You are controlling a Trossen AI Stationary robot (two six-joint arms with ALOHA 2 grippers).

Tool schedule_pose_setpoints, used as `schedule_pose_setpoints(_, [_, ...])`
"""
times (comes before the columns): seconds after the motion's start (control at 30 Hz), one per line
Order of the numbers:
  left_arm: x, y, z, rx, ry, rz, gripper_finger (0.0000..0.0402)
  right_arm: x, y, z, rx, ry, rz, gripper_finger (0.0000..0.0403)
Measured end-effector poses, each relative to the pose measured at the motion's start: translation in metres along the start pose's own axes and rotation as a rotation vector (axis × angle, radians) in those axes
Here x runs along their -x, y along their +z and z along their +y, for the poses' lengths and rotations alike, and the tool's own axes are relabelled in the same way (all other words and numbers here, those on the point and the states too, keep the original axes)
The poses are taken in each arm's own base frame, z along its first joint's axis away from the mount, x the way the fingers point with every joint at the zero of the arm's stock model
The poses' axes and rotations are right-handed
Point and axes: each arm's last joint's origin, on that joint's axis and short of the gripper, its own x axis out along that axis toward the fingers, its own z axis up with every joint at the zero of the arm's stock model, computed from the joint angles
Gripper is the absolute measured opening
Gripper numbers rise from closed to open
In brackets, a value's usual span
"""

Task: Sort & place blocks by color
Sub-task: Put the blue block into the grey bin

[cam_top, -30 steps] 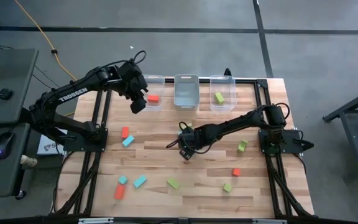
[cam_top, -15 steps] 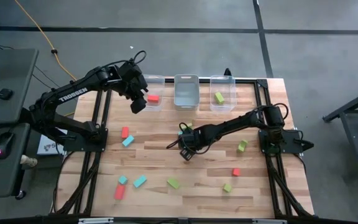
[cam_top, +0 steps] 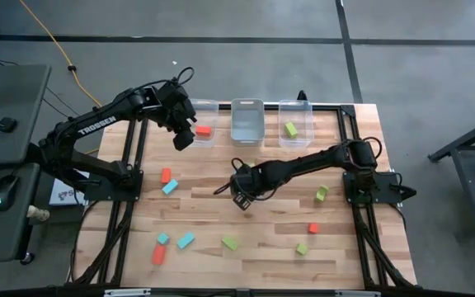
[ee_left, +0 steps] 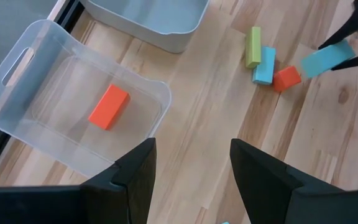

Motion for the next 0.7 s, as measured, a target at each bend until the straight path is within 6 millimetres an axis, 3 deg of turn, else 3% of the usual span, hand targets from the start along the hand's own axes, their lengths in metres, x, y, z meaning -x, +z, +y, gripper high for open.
schedule_pose_setpoints(0.4, [0.000, 0.000, 0.000, -0.001, 0.000, 0.000, 0.0184, 0.057, 0.051, -0.015, 0.037, -0.071, -0.123, 0.0111])
schedule_pose_setpoints(0.7, [0.000, 0.000, 0.000, 0.000, 0.000, 0.001, 0.0184, 0.081, 0.102, -0.060, 0.055, -0.121, -0.208, 0.0111])
